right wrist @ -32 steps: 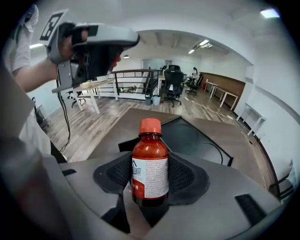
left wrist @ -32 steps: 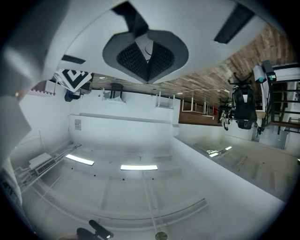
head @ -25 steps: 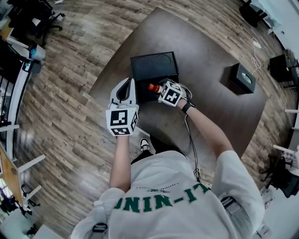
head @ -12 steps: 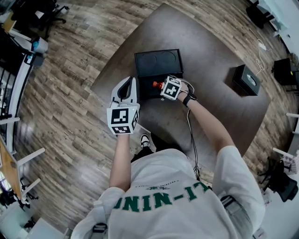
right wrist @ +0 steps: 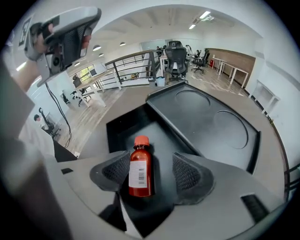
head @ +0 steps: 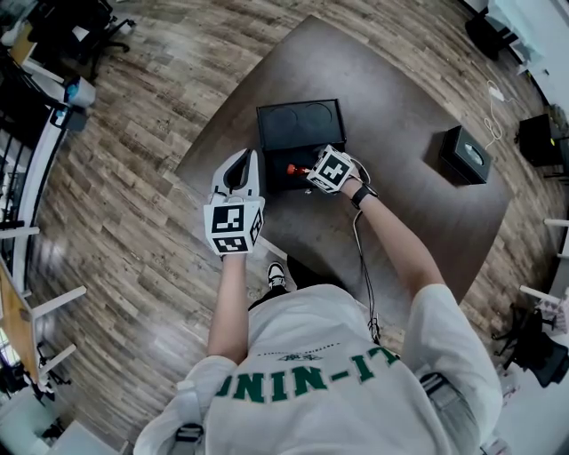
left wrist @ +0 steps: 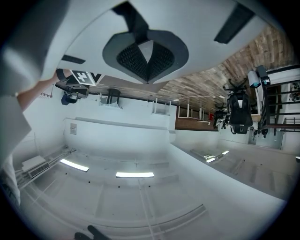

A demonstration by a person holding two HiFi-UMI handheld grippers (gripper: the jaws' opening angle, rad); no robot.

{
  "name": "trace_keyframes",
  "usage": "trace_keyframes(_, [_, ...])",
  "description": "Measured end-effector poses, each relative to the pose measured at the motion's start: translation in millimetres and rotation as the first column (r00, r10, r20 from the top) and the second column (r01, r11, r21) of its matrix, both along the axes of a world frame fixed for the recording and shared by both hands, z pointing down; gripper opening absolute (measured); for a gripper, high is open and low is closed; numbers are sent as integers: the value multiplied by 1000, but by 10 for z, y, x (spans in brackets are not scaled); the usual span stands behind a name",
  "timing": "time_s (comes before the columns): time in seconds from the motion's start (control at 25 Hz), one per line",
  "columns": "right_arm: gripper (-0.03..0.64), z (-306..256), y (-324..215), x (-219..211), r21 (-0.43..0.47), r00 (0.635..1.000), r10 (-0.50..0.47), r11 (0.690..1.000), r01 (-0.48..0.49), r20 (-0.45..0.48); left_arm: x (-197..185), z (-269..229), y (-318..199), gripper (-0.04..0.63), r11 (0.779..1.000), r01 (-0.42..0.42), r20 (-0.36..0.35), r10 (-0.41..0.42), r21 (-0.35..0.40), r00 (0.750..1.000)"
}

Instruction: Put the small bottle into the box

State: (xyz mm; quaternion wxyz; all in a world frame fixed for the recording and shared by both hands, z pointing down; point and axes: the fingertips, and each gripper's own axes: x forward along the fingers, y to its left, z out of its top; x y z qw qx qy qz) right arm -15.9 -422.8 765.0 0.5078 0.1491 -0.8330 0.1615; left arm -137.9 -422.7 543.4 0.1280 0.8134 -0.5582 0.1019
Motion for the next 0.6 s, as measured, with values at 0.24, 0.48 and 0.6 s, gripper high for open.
trace_keyframes(0.24, [288,-386,21,97,54,985,128,989,-135,113,38,-69,74,9,1000,-11,1,11,13,1000])
trace_keyframes(0.48, [268,-969,-52,283,127,920,291,935,-332,263,87,-227,116,9,999,-20,0,20,36,1000])
trace_keyframes(0.6, [245,-1316,-67,373,148,861,358,890,-432,363,109,-324,134,9,999,-24,-6,24,46,1000])
